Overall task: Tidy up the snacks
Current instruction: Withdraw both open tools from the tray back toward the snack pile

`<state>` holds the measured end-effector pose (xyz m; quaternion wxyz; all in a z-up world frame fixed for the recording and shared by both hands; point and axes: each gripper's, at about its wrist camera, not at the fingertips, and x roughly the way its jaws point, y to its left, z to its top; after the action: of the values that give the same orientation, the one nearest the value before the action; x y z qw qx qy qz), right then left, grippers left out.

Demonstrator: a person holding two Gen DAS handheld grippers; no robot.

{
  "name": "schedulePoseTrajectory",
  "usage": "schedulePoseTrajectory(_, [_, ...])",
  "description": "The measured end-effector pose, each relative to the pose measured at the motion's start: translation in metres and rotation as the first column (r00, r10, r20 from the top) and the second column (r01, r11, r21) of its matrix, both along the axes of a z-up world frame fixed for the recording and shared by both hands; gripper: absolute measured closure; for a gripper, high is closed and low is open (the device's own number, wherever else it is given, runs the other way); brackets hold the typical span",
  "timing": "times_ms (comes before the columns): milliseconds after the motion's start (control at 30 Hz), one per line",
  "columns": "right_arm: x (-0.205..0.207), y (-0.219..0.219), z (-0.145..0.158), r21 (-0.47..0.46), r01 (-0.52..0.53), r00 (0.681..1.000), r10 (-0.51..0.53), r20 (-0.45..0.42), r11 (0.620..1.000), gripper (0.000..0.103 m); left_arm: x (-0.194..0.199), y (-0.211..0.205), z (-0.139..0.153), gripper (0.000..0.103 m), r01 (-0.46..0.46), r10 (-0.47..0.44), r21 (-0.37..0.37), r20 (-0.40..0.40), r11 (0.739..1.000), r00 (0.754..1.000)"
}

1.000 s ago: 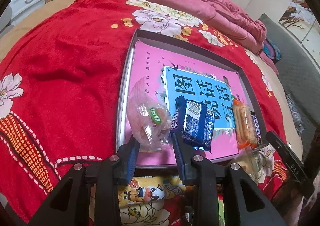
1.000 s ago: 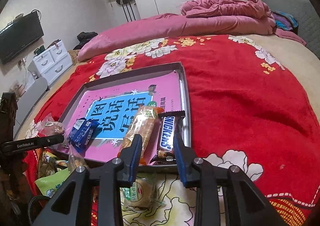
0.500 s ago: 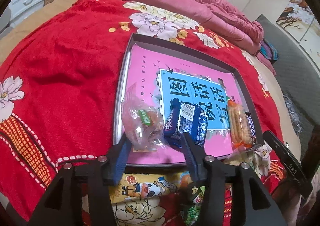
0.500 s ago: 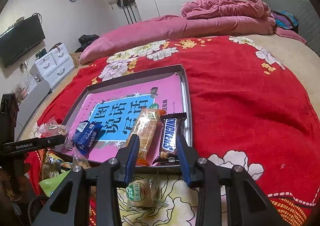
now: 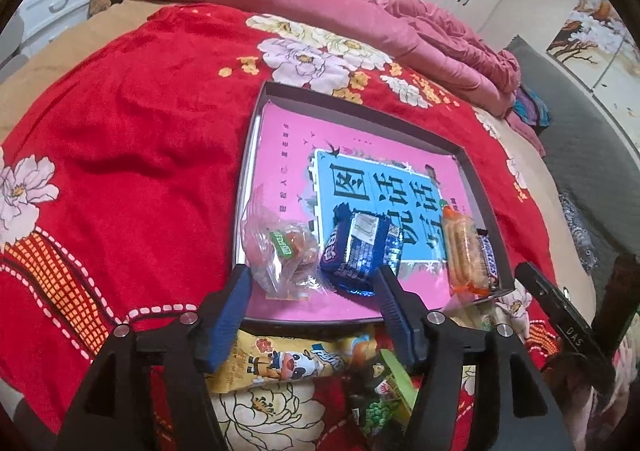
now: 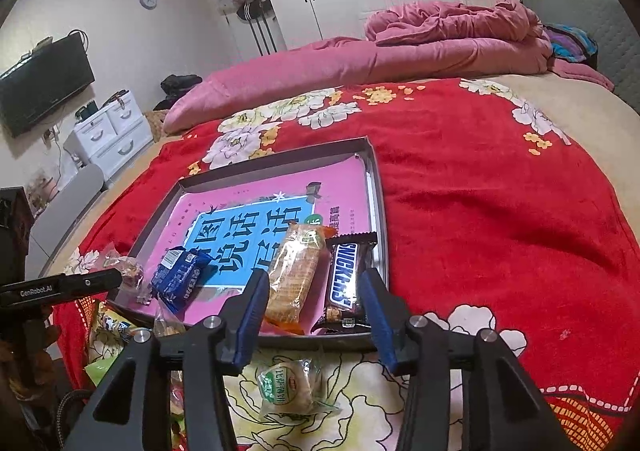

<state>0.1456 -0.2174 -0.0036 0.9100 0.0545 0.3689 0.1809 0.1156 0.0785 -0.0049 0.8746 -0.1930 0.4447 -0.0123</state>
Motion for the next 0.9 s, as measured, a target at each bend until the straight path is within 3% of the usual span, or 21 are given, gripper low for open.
schedulePoseTrajectory(267, [-0.002,-0.001,0.004,0.007,-0.002,1.0,0.002,0.016,1.0,0.051,-0.004,0.0,0.012,0.035,0.002,-0.002,0.004,0.032,1.0,1.0])
schedulePoseTrajectory(367, [-0.003,0.0,0.005,0.008,-0.005,1.0,0.005,0.024,1.0,0.049,-0.006,0.0,0.016,0.029,0.002,-0.002,-0.001,0.044,1.0,0.999])
schedulePoseTrajectory(900, [-0.013,0.005,0.014,0.021,-0.039,0.997,0.037,0.07,0.999,0.044,-0.017,0.006,0.032,0.028,-0.016,0.015,0.013,0.087,1.0,0.996])
